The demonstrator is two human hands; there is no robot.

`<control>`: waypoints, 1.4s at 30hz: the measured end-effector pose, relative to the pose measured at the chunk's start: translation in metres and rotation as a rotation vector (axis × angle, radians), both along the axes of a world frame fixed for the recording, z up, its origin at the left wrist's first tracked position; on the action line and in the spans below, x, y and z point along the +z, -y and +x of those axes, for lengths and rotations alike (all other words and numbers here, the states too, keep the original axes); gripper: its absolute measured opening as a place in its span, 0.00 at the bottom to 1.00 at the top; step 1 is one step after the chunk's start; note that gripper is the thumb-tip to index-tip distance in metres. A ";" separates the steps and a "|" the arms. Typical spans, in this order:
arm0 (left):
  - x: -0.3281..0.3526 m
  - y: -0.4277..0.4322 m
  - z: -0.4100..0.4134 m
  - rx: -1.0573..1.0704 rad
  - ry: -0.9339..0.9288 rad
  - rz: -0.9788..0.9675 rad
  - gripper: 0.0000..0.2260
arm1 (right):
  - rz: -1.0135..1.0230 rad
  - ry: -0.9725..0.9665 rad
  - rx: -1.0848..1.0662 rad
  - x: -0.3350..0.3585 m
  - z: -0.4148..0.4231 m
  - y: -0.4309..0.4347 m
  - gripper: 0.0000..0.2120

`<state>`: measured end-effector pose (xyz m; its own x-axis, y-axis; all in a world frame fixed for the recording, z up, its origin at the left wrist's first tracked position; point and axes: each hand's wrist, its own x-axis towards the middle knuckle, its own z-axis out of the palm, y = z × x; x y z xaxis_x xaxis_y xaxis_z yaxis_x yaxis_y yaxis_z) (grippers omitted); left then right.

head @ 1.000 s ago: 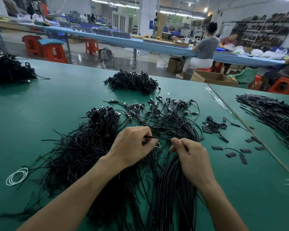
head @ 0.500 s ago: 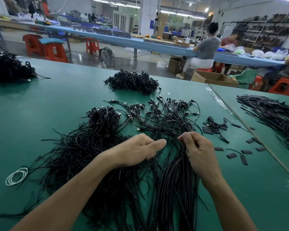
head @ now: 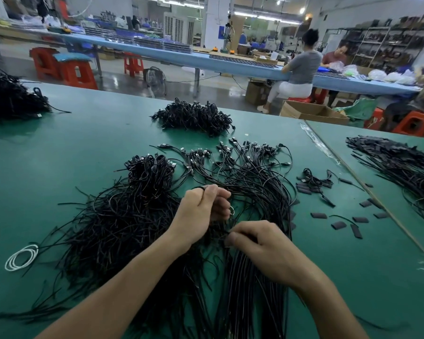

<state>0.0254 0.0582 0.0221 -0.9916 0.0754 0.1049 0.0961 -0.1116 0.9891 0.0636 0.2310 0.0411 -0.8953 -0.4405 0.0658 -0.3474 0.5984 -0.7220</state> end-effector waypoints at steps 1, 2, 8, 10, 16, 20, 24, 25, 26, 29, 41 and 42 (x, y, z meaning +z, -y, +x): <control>-0.001 0.002 0.001 -0.003 -0.028 -0.111 0.17 | -0.024 -0.023 -0.007 0.002 0.000 -0.001 0.09; 0.000 0.003 0.003 -0.056 -0.044 -0.212 0.16 | -0.062 -0.051 -0.023 0.004 -0.002 -0.003 0.09; 0.008 0.001 0.024 -0.426 0.105 -0.203 0.25 | -0.358 -0.157 -0.171 0.015 -0.013 -0.004 0.09; 0.011 0.000 0.027 -0.518 0.212 -0.032 0.30 | -0.439 -0.119 -0.214 0.013 -0.016 0.001 0.10; 0.010 0.002 0.024 -0.542 0.212 0.274 0.24 | -0.428 0.125 -0.188 -0.004 -0.014 0.017 0.19; 0.008 0.006 0.008 -0.306 0.197 0.654 0.22 | -0.048 0.151 -0.072 -0.008 -0.006 0.019 0.17; 0.000 0.008 0.001 -0.022 0.043 0.371 0.19 | 0.076 0.025 0.014 0.004 0.000 0.024 0.15; -0.001 0.008 0.003 0.018 -0.009 0.190 0.18 | 0.060 -0.025 -0.001 0.008 -0.001 0.025 0.13; -0.003 0.008 0.006 0.006 -0.040 0.023 0.17 | 0.032 -0.075 -0.028 0.011 -0.003 0.025 0.12; 0.001 0.005 0.018 -0.249 0.112 -0.182 0.24 | -0.115 -0.155 -0.117 0.019 -0.010 0.020 0.06; 0.028 0.006 0.018 -0.386 0.273 0.669 0.22 | -0.171 0.050 -0.113 -0.001 -0.012 0.027 0.19; 0.027 0.004 0.015 -0.278 0.220 0.652 0.22 | -0.105 0.055 -0.088 -0.001 -0.009 0.029 0.19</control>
<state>0.0408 0.0538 0.0488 -0.9482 0.3172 0.0155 -0.2140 -0.6742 0.7069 0.0541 0.2024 0.0401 -0.9339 -0.3530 0.0569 -0.2549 0.5454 -0.7985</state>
